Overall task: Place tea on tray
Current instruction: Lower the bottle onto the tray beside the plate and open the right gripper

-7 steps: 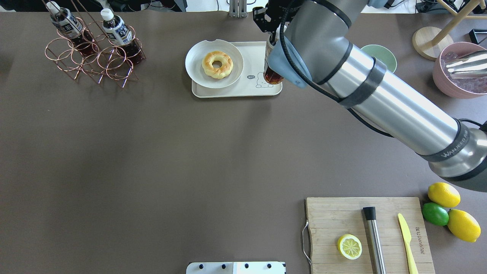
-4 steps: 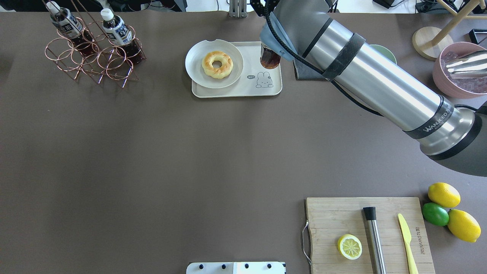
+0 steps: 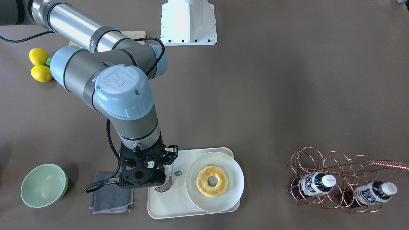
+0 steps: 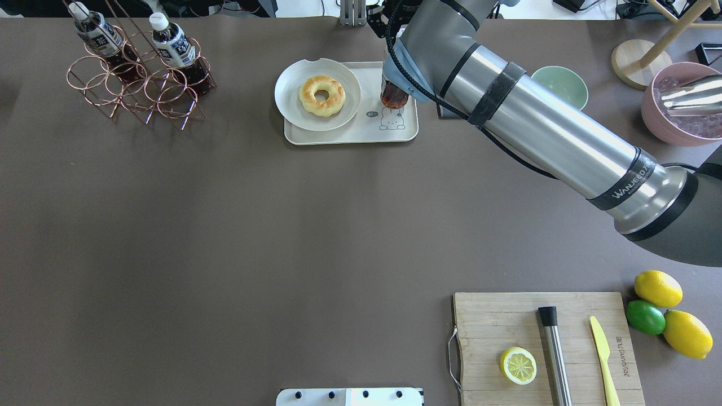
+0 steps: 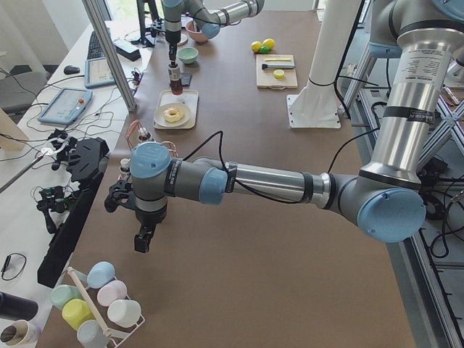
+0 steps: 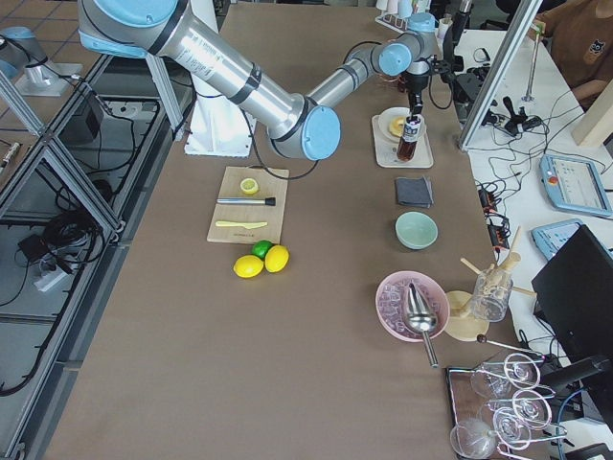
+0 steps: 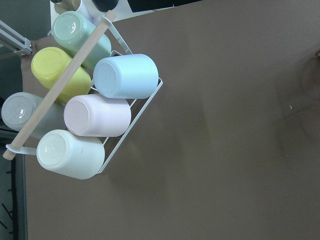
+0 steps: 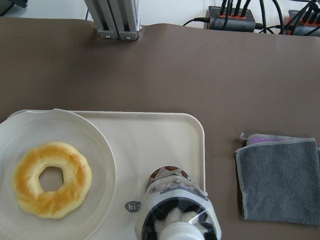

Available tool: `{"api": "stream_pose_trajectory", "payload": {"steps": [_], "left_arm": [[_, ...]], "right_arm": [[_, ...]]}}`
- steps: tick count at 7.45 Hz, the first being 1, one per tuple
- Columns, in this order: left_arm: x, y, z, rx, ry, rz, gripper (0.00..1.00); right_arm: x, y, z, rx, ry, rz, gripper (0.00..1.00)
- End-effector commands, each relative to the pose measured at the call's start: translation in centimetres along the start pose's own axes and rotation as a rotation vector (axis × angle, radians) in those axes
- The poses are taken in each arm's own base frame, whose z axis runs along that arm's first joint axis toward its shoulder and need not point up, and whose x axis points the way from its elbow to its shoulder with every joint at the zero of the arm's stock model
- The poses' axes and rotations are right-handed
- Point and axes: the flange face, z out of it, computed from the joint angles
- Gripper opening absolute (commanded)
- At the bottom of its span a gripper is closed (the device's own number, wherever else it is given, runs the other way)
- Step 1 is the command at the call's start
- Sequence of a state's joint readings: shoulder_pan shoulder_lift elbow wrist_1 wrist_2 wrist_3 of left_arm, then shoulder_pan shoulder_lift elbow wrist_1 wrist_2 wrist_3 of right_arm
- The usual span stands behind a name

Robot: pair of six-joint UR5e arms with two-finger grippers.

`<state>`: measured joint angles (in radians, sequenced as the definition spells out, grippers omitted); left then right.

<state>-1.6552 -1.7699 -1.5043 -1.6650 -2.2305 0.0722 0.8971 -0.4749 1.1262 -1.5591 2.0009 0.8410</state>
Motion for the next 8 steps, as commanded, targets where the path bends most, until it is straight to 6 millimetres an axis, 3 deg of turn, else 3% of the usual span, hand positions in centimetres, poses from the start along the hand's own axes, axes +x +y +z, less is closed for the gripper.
{"api": "stream_pose_trajectory", "payload": {"steps": [1, 2, 3, 4, 8], "left_arm": [[-0.1, 0.0, 0.1, -0.002, 0.0, -0.002, 0.98], [-0.2, 0.1, 0.2, -0.005, 0.0, -0.004, 0.98], [-0.2, 0.1, 0.3, -0.006, 0.0, -0.005, 0.98], [-0.2, 0.2, 0.3, -0.007, 0.0, -0.006, 0.98], [-0.3, 0.3, 0.4, -0.009, 0.001, -0.007, 0.98]], "right_arm": [[-1.2, 1.0, 1.0, 0.0, 0.003, -0.016, 0.0], [-1.3, 1.1, 0.4, 0.009, -0.005, -0.019, 0.0], [-1.1, 0.8, 0.0, 0.016, -0.008, -0.016, 0.14], [-1.1, 1.0, 0.2, 0.014, -0.008, -0.018, 0.98], [-0.3, 0.4, -1.0, 0.022, -0.016, 0.01, 1.0]]}}
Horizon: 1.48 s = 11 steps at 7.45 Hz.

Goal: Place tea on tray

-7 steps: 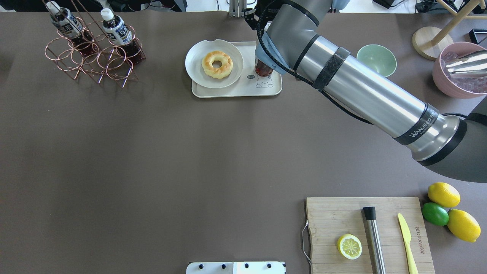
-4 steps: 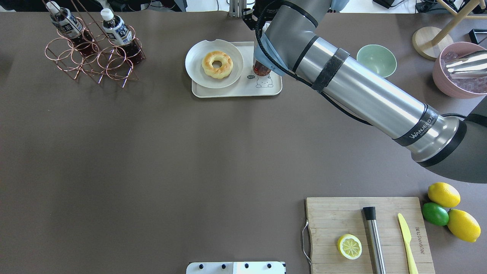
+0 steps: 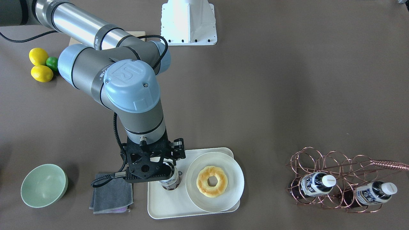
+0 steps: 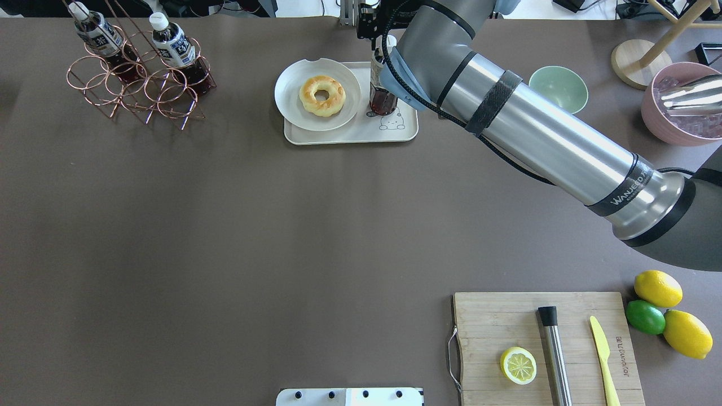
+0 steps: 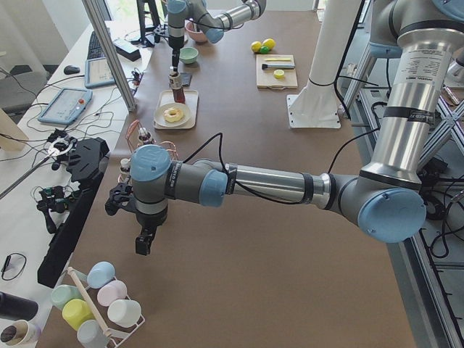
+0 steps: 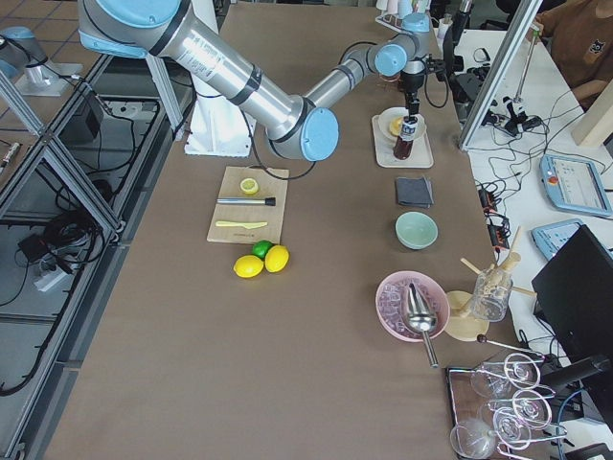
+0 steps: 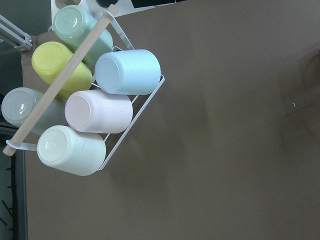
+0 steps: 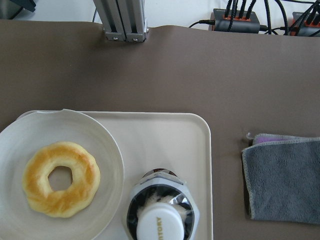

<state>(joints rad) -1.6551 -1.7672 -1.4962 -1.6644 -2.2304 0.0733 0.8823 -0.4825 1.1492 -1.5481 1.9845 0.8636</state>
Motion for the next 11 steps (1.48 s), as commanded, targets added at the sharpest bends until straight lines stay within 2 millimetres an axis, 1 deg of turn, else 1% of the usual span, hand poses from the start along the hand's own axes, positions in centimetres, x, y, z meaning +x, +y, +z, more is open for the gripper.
{"api": "stream_pose_trajectory", "payload": {"steps": [1, 2, 3, 4, 5, 6, 7, 8, 9, 10, 11], "left_arm": [[0.1, -0.1, -0.1, 0.002, 0.0, 0.002, 0.98], [0.0, -0.1, 0.0, 0.001, 0.0, 0.001, 0.98], [0.0, 0.0, 0.0, 0.001, 0.0, 0.001, 0.98], [0.0, 0.1, -0.1, 0.002, 0.0, 0.0, 0.98], [-0.1, 0.1, 0.0, 0.002, 0.0, 0.0, 0.98], [-0.1, 0.3, 0.1, -0.001, 0.001, -0.001, 0.98], [-0.1, 0.4, 0.0, -0.001, 0.001, 0.001, 0.98], [0.0, 0.5, 0.0, -0.002, 0.001, 0.001, 0.98], [-0.2, 0.7, 0.0, -0.007, 0.001, -0.003, 0.98], [-0.2, 0.7, 0.1, -0.008, 0.002, -0.004, 0.98], [-0.4, 0.8, 0.0, -0.008, 0.001, -0.006, 0.98]], "right_arm": [[1.3, -1.0, -1.9, -0.001, -0.019, 0.021, 1.0], [2.9, -1.3, -3.4, -0.037, -0.029, 0.045, 1.0], [5.4, 0.1, -4.8, -0.08, 0.006, 0.071, 1.0], [8.8, 2.6, -6.6, -0.099, 0.036, 0.044, 1.0], [13.4, 5.7, -9.1, -0.116, 0.082, 0.041, 1.0], [19.1, 8.6, -10.8, -0.119, 0.111, 0.018, 1.0], [24.2, 11.4, -9.9, -0.125, 0.139, -0.008, 1.0], [31.1, 12.1, -8.4, -0.133, 0.192, 0.006, 1.0], [37.2, 12.7, -7.9, -0.151, 0.208, -0.032, 1.0], [43.1, 14.0, -7.3, -0.194, 0.244, -0.095, 1.0], [49.4, 15.7, -7.2, -0.241, 0.258, -0.142, 1.0]]}}
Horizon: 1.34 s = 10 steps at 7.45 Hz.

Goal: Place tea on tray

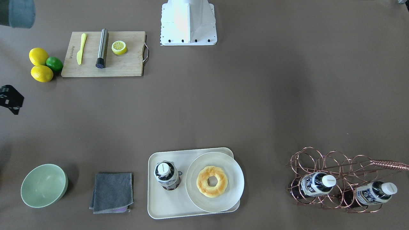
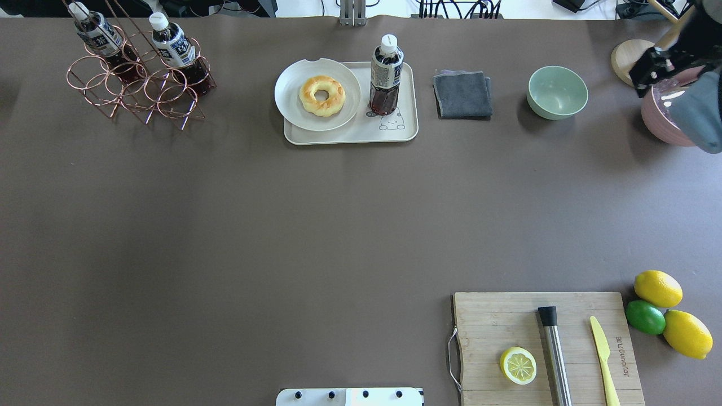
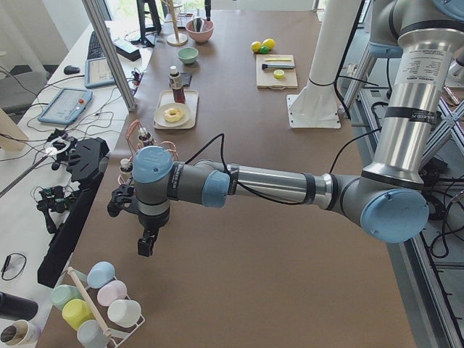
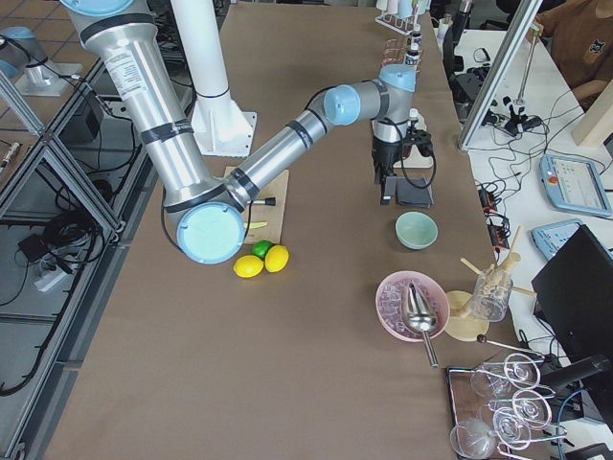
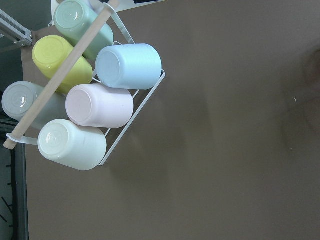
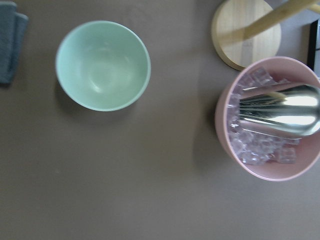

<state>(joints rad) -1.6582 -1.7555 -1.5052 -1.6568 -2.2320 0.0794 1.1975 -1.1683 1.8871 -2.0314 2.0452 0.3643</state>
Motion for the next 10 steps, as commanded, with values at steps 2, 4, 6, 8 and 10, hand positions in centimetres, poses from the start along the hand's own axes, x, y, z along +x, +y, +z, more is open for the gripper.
{"api": "stream_pose_trajectory", "payload": {"steps": [2, 4, 6, 8, 10], "left_arm": [[-0.6, 0.8, 0.3, -0.009, -0.002, -0.013, 0.98], [-1.3, 2.4, 1.5, -0.036, 0.014, -0.036, 0.98], [-0.8, 3.2, 2.3, -0.08, 0.111, -0.101, 0.98], [0.4, 3.0, 1.8, -0.103, 0.14, -0.18, 0.98], [1.7, 4.2, 2.2, -0.113, 0.144, -0.161, 0.98]], "right_arm": [[20.0, 7.7, 4.9, -0.112, 0.039, -0.078, 1.0], [24.5, 10.0, 8.0, -0.067, -0.053, -0.028, 1.0], [28.8, 11.8, 11.5, -0.057, -0.127, 0.013, 1.0], [31.6, 12.8, 13.8, -0.076, -0.172, 0.061, 1.0], [34.6, 13.9, 14.5, -0.053, -0.217, 0.058, 1.0]]}}
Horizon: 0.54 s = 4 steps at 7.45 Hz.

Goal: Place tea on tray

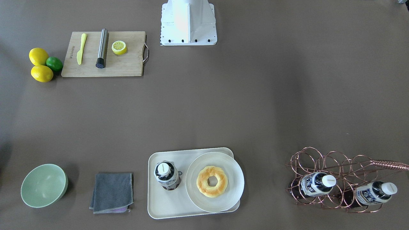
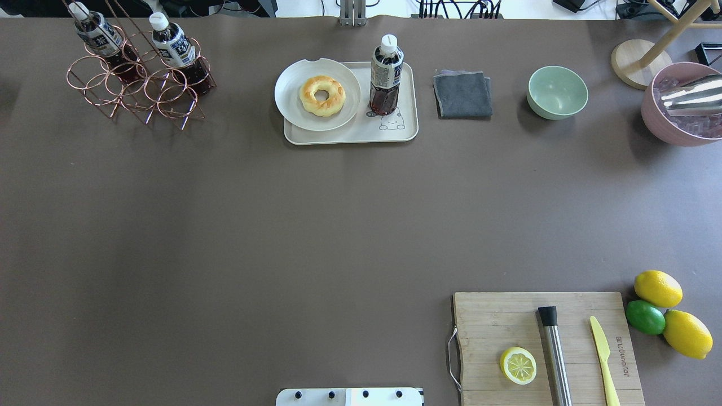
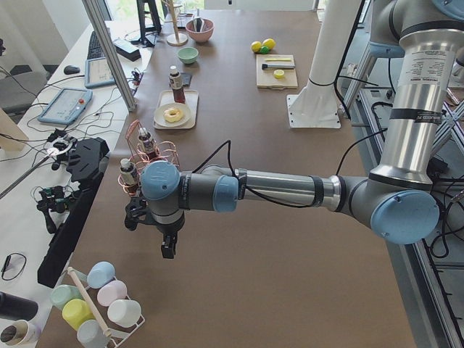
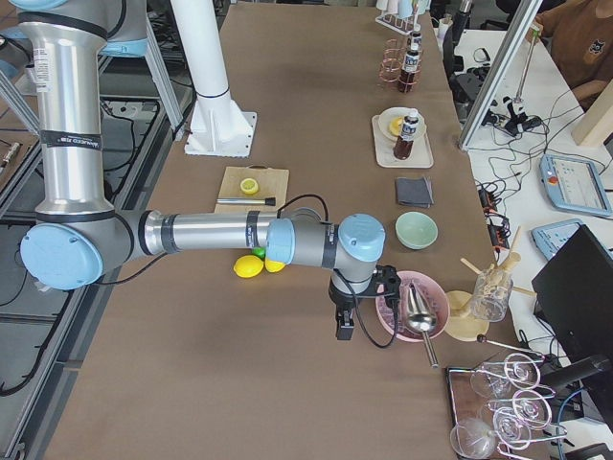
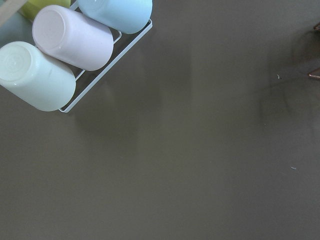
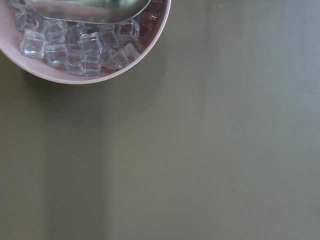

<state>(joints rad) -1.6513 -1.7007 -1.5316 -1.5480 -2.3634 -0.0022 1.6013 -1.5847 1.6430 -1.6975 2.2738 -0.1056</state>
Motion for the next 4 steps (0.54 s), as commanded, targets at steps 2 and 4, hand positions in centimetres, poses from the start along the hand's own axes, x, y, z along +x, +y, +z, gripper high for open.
{"api": "stream_pose_trajectory", "payload": {"steps": [2, 4], "left_arm": [[1.1, 2.6, 2.8, -0.053, 0.009, 0.011, 0.98], [1.9, 2.7, 3.3, -0.063, 0.01, 0.025, 0.98]], "right_arm": [[3.2, 1.7, 1.1, 0.0, -0.046, 0.025, 1.0], [3.7, 1.8, 1.6, -0.01, -0.047, 0.039, 1.0]]}}
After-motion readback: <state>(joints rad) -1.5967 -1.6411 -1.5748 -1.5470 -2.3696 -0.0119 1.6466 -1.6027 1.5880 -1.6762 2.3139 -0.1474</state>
